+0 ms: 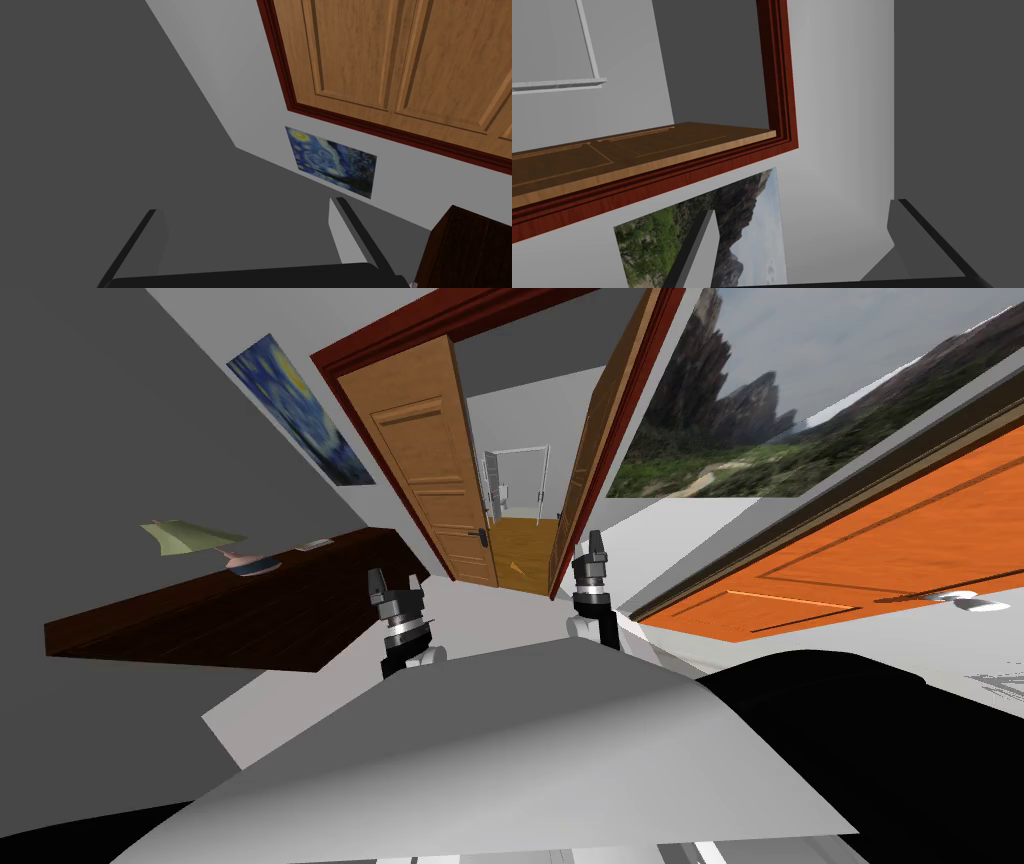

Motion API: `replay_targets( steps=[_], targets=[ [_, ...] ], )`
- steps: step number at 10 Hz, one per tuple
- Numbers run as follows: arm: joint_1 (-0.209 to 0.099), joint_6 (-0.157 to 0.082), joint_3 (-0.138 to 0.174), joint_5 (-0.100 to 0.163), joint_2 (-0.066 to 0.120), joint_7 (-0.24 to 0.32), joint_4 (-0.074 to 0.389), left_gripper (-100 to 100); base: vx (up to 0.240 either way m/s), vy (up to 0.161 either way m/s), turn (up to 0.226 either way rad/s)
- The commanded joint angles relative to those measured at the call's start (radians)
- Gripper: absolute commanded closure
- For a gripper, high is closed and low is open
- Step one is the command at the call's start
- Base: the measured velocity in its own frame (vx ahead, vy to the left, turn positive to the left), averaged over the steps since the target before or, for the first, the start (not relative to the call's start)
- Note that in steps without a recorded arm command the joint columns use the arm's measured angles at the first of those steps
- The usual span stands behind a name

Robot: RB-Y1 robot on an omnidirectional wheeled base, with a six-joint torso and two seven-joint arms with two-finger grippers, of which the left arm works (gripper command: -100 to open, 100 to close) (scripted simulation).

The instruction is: Push the door open

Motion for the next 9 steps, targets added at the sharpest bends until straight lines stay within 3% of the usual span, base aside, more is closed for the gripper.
replay_targets(
  steps=[1,9],
  targets=[
    [-0.024,0.004,0.011,-0.001,0.015,-0.005,0.038,-100,0.076,0.049,-0.147],
    [-0.123,0.021,0.055,-0.006,0.06,-0.027,0.188,-100,0.099,0.065,-0.099]
  ],
)
